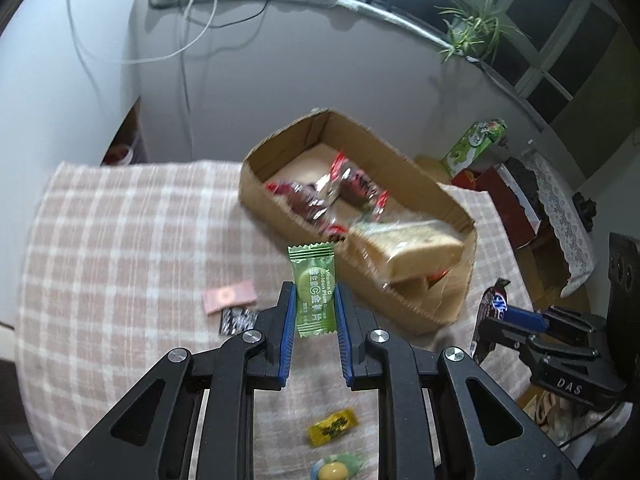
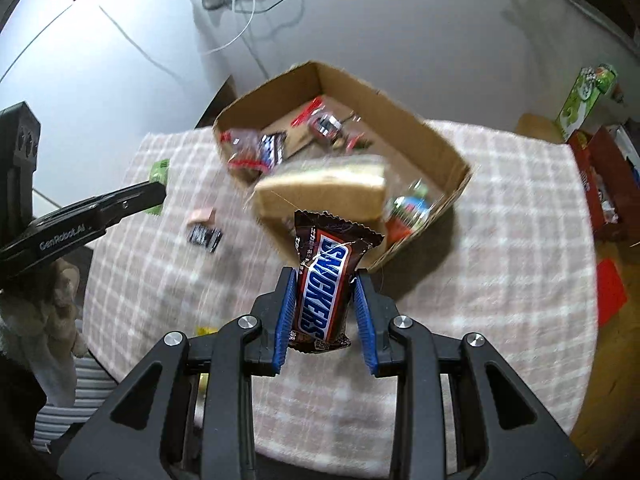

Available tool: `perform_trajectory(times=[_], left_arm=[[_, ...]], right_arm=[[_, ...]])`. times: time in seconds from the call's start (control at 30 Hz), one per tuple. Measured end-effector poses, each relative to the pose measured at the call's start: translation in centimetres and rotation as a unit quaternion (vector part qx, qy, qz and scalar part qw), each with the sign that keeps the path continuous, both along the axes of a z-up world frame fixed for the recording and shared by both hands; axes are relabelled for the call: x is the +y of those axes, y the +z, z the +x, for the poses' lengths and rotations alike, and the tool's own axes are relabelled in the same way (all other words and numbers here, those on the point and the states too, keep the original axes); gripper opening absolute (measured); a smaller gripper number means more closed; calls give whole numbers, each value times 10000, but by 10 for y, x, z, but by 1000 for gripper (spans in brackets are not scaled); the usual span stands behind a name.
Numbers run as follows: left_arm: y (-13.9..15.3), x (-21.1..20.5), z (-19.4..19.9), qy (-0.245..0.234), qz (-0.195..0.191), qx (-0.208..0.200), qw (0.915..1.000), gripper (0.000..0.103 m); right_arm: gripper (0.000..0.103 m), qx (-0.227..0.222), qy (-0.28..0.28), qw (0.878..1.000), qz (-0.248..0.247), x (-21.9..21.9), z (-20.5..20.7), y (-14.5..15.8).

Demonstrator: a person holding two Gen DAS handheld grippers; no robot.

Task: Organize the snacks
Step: 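Lift both held snacks and carry them over the box, then open the right gripper to drop the Snickers while the left drops the green candy into the box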

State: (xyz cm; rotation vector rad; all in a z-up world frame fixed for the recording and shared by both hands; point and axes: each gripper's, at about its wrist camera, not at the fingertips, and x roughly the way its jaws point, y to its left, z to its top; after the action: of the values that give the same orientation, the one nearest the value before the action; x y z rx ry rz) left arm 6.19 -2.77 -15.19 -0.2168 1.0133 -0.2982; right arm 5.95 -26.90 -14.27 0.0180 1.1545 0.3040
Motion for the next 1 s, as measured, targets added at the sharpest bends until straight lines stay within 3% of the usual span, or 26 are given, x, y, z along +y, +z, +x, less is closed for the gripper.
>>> perform_trajectory(times=[0.43,1.0], left_arm=[[11,-40,31,-305,126,-181,9993,17],[-4,-71,72,-541,259,98,9982,17]], right_arm=[[30,-154,-192,9996,-163,-17,45,2],[28,101,-214,9996,-138,-19,75,-21]])
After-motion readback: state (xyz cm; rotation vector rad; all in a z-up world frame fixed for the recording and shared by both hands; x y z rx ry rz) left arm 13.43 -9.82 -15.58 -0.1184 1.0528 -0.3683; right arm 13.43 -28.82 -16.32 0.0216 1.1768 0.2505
